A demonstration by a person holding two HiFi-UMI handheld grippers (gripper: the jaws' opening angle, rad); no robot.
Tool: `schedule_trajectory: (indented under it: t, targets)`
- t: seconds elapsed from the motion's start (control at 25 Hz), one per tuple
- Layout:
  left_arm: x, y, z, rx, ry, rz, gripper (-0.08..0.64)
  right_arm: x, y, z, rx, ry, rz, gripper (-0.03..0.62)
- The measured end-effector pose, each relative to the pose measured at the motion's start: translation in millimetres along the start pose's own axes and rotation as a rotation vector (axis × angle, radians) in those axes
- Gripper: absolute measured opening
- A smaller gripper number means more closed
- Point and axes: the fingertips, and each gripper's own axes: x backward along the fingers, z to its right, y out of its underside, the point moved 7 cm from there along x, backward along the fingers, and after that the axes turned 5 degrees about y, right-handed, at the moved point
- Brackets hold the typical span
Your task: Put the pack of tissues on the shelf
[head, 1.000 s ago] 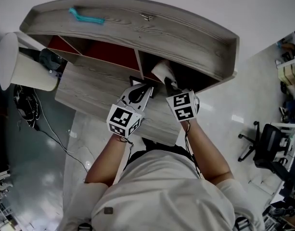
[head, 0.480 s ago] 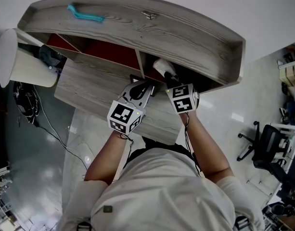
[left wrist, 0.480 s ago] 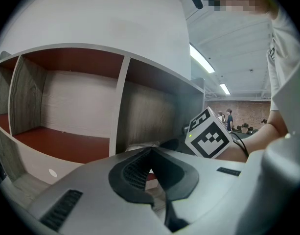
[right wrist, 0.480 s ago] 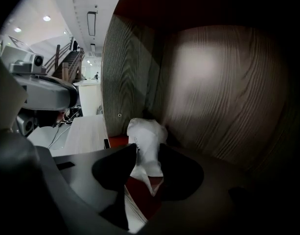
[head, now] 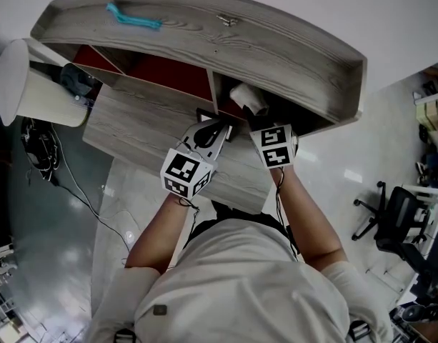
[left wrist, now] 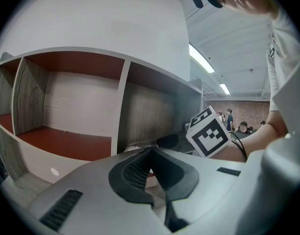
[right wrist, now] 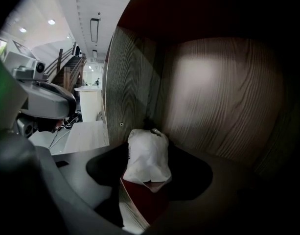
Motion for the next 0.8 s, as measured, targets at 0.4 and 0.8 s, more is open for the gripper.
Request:
schedule_trajectory:
  t: [0.4, 0.8]
  targets:
    - [24, -7, 17, -0.02, 0.001, 0.021, 0.015, 42, -11, -9, -0.011, 0.012, 0.068, 0.265]
    - [65, -16, 43, -0.057, 0.001, 0.058, 0.015, 95, -4, -35, -0.043, -0.014, 0.113, 0.232]
